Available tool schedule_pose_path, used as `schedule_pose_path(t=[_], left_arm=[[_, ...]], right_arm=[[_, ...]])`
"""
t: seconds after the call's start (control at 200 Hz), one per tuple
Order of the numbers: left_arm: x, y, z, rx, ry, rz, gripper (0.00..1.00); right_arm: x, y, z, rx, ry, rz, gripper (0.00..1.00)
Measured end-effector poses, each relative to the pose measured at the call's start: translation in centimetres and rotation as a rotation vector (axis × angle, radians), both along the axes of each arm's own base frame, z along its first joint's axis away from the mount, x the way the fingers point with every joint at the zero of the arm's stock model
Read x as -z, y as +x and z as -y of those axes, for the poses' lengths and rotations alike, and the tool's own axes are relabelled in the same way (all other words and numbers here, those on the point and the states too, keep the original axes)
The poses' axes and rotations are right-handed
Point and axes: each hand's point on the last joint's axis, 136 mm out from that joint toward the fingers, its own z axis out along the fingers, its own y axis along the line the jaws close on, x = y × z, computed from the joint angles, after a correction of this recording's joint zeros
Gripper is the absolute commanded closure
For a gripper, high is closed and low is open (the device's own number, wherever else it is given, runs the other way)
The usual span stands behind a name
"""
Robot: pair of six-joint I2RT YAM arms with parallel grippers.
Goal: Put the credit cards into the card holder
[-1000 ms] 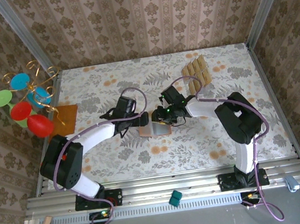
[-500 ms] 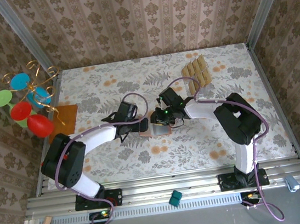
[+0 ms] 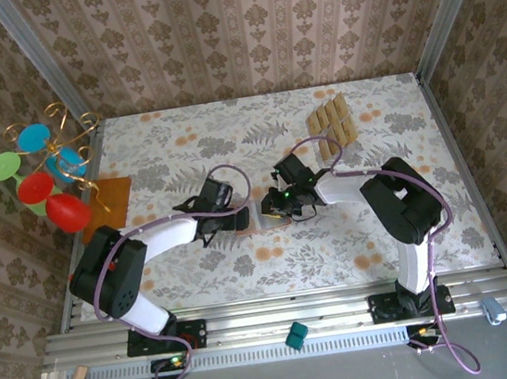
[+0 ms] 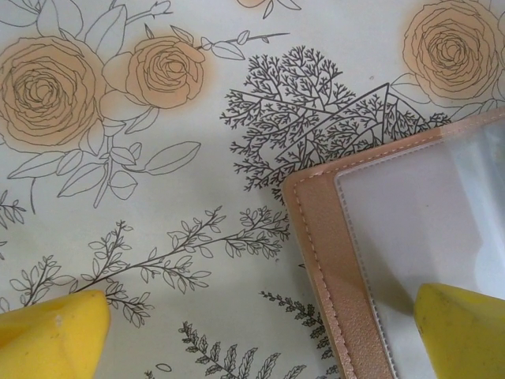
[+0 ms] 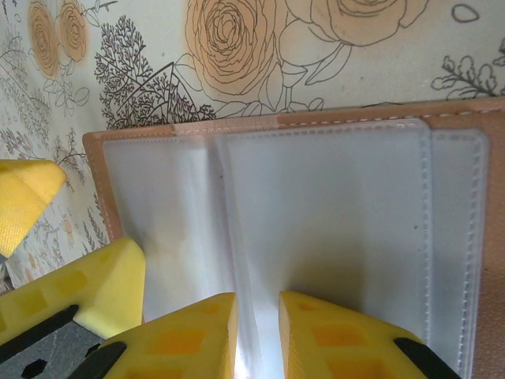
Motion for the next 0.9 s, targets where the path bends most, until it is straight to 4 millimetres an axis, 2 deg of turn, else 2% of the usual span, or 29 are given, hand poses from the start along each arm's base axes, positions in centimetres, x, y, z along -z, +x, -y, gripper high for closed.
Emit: schedule_pose_path(t=[0.9], left_arm=[[0.49, 0.43, 0.16, 0.036, 0.032, 0.002, 0.00]], right_arm=[[0.43, 0.08, 0.34, 0.044, 0.023, 0.007, 0.77]])
